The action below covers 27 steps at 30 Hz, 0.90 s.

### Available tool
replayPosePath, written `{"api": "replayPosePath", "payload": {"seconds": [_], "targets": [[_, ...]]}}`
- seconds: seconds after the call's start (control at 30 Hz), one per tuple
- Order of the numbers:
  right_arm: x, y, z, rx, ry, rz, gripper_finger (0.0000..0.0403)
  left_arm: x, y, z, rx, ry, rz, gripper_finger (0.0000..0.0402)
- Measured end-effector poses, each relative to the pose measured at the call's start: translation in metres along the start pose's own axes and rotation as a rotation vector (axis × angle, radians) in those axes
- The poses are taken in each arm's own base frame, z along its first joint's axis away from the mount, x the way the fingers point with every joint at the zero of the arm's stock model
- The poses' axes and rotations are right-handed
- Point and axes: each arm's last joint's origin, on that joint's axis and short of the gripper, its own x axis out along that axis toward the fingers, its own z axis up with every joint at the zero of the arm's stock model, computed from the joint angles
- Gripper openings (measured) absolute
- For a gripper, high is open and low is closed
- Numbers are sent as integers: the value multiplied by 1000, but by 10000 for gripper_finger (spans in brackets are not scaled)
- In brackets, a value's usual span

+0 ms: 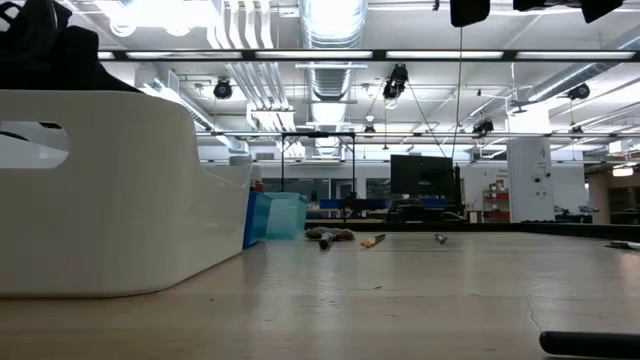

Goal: Pick & Place Paint Supplies
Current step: Put the yellow paint bottle into the blue bin

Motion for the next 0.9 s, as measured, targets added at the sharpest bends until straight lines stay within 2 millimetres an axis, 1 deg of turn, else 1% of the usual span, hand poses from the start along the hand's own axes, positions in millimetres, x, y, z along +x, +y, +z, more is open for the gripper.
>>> {"api": "replayPosePath", "payload": {"seconds": [0.07,0.2,0.33,0.5,0.63,0.7,0.8,0.9], "targets": [[0,0,0,-2,-5,-1,307,0,-2,3,-4,0,1,114],[0,0,1,-1,-6,-1,307,2,-12,15,8,0,11,114],[0,0,1,-1,-6,-1,307,3,-25,30,26,2,15,114],[0,0,0,1,-6,1,307,4,-44,46,56,51,4,114],[0,0,0,-3,-4,2,307,10,-54,45,62,123,-9,114],[0,0,0,-6,-4,2,307,14,-57,45,99,123,-1,114],[0,0,0,-17,-4,2,307,24,-48,44,123,139,39,114],[0,0,0,-13,-2,3,307,33,-40,34,87,193,57,114]]}}
